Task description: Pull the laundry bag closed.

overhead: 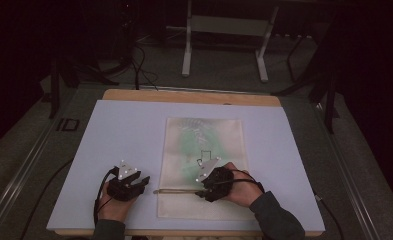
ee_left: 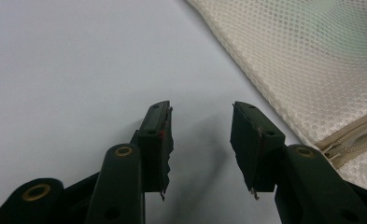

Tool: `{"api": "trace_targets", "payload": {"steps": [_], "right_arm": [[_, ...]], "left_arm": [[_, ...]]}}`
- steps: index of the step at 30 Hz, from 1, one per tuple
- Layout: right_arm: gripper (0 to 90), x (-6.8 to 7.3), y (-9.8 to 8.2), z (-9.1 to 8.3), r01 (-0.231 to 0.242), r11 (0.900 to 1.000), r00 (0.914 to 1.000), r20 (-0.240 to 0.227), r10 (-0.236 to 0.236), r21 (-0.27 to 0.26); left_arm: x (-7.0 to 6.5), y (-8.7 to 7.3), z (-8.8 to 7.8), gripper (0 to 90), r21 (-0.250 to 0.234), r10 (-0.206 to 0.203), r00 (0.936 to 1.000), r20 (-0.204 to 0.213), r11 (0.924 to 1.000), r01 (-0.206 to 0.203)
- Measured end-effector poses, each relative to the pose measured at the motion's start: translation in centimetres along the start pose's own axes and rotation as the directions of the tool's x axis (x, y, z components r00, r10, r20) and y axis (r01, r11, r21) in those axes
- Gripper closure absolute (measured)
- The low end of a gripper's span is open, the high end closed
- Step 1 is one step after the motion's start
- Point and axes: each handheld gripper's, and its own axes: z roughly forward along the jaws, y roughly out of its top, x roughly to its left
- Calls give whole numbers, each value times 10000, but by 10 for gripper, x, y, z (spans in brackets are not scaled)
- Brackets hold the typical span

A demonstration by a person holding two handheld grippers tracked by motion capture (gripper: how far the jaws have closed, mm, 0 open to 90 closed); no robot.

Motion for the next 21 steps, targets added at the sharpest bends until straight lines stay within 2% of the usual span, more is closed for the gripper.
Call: {"api": "trace_targets", "payload": {"steps": [3, 8, 11, 16, 21], "right_arm": [[537, 1, 6, 4, 88, 10000, 9999, -123, -88, -25], [609, 3, 15, 10, 358, 9994, 9988, -327, -357, 24], [621, 4, 19, 13, 456, 9990, 9982, -386, -455, 23], [672, 7, 28, 20, 635, 9980, 9972, -399, -636, -31], [702, 10, 42, 30, 759, 9969, 9951, -619, -771, -214]], "left_arm": [[0, 0, 0, 572, -18, -18, 10000, -11, 10000, 18], [1, 0, 0, 572, 3, -40, 10000, 3, 10000, 40], [1, 0, 0, 572, 0, -55, 10000, -2, 10000, 55], [1, 0, 0, 572, -9, -73, 10000, 16, 10000, 73], [2, 0, 0, 572, -12, -77, 10000, -12, 10000, 77]]}}
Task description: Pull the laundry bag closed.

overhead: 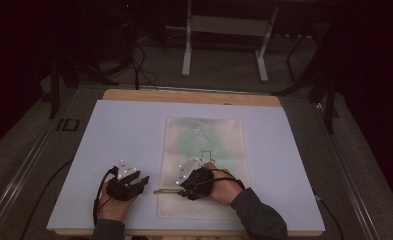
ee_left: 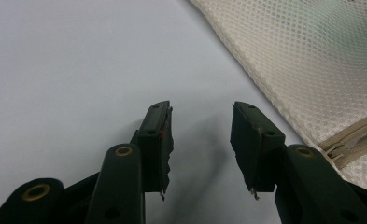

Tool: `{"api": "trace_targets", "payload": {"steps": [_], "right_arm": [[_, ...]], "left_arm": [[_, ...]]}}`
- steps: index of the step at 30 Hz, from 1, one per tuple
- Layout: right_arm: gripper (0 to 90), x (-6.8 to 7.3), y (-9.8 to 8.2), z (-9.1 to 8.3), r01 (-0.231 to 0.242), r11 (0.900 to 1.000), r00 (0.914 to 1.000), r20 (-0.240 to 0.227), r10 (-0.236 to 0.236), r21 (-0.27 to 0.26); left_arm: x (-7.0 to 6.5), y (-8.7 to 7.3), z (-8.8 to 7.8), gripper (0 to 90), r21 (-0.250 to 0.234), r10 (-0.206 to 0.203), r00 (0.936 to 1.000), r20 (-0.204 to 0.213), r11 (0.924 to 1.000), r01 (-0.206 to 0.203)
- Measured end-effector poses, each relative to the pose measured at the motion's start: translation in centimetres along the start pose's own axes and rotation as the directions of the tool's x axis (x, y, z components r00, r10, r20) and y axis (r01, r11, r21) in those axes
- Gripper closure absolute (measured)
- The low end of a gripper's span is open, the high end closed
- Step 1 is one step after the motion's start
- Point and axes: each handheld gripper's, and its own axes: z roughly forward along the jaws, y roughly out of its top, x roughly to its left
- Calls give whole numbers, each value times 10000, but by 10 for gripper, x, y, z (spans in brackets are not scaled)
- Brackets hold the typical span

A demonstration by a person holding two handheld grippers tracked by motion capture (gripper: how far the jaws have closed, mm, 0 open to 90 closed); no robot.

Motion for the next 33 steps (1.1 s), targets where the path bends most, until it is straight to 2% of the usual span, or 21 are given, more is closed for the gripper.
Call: {"api": "trace_targets", "payload": {"steps": [8, 24, 33], "right_arm": [[751, 3, 18, 14, 346, 9994, 9994, 62, -346, -9], [750, 1, 38, 31, 358, 9990, 9993, -73, -360, -283], [744, 2, 49, 41, 321, 9994, 9991, -255, -324, -131]], "left_arm": [[5, -1, -3, 572, -93, -178, 9998, -106, 9998, 177], [8, -1, -4, 572, -88, -255, 9996, -147, 9996, 253], [8, -1, -4, 572, -35, -264, 9995, -167, 9996, 264]]}}
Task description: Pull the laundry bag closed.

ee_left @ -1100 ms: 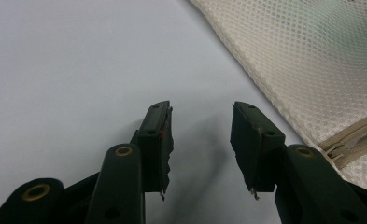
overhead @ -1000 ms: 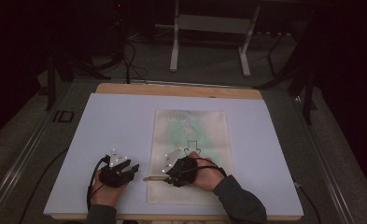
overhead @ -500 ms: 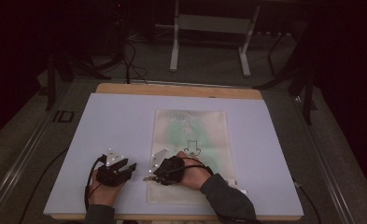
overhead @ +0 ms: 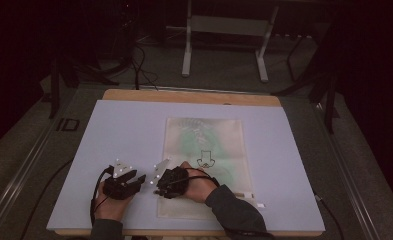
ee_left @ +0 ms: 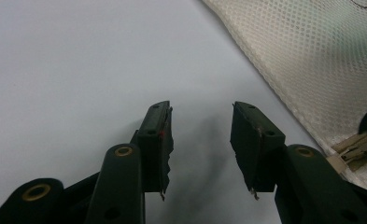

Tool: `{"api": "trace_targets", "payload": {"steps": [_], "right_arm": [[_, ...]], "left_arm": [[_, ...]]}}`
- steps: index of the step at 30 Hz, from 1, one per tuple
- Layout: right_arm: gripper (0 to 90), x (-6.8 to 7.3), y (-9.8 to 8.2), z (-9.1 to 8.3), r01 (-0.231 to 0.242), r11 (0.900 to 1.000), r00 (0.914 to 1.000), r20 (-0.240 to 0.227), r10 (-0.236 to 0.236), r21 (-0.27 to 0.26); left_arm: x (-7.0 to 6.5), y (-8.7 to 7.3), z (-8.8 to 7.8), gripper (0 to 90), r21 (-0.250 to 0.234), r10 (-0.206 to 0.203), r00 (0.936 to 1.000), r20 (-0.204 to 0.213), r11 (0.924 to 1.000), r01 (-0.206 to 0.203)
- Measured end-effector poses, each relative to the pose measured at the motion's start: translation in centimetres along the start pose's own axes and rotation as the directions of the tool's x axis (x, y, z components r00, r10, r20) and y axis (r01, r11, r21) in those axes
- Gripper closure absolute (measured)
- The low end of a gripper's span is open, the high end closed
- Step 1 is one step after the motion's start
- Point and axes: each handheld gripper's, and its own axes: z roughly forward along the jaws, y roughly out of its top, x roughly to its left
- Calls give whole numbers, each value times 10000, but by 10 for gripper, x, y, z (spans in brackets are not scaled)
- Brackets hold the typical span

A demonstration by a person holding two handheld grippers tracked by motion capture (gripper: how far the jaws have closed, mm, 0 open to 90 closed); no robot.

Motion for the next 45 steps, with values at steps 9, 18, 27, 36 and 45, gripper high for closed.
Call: {"api": "trace_targets", "payload": {"steps": [9, 18, 27, 36, 45], "right_arm": [[737, -2, 7, 13, -234, 9997, 9996, -163, 235, 83], [806, -3, 14, 27, -400, 9976, 9991, -93, 406, 568], [808, -2, 16, 20, -341, 9993, 9994, 23, 340, 178], [808, 0, 13, 9, -319, 9994, 9994, 144, 321, -166], [808, 1, 3, -5, -245, 9996, 9996, 163, 246, -104]], "left_arm": [[1, 0, 0, 572, -52, -57, 10000, -8, 10000, 57], [2, 0, -1, 572, -67, -67, 10000, -9, 10000, 67], [2, 0, -2, 572, -99, -87, 10000, -24, 9999, 87], [2, 0, -2, 572, -82, -94, 9999, -39, 9999, 93], [1, 0, -1, 572, -112, -64, 10000, -56, 9999, 63]]}}
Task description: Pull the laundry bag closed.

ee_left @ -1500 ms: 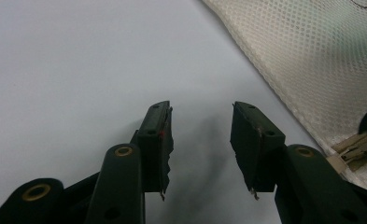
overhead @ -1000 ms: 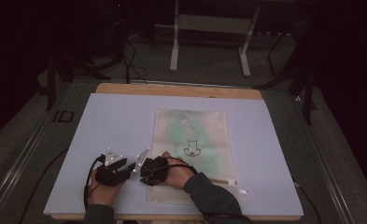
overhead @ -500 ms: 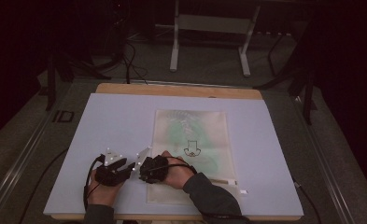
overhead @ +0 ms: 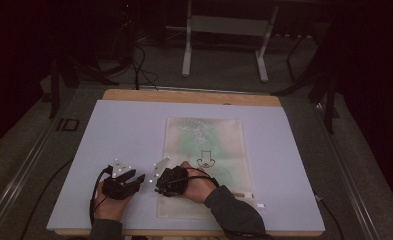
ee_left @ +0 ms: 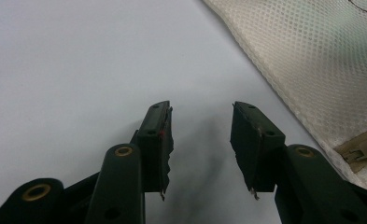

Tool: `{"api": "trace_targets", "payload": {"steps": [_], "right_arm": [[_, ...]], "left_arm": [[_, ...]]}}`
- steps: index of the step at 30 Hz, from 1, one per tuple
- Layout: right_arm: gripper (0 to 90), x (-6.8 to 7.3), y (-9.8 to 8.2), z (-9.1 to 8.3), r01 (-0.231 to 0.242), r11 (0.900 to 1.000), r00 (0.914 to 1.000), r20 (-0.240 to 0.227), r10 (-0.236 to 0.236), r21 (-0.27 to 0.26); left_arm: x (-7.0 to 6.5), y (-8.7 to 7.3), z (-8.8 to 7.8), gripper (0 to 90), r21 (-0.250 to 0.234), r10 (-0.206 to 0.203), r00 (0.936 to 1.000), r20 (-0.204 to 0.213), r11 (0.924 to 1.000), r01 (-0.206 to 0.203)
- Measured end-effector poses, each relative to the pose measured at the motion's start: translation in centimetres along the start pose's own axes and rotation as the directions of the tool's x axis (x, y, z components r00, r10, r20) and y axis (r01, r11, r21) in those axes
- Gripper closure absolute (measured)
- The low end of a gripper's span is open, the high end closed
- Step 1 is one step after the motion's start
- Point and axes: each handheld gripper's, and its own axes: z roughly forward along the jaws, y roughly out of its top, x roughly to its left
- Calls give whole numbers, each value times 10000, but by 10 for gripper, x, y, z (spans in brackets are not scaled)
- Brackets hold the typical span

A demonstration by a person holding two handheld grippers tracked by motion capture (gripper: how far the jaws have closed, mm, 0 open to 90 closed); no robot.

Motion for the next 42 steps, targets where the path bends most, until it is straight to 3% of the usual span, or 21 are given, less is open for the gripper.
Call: {"api": "trace_targets", "payload": {"steps": [23, 42], "right_arm": [[815, -7, -15, 7, -302, 9983, 9983, -485, 327, 504], [818, -11, -23, 11, -462, 9979, 9955, -808, 498, 455]], "left_arm": [[-3, 0, 0, 572, 43, 120, 9998, 168, 9999, -120], [-20, -2, -3, 712, 191, 421, 9911, 1266, 9988, -448]]}}
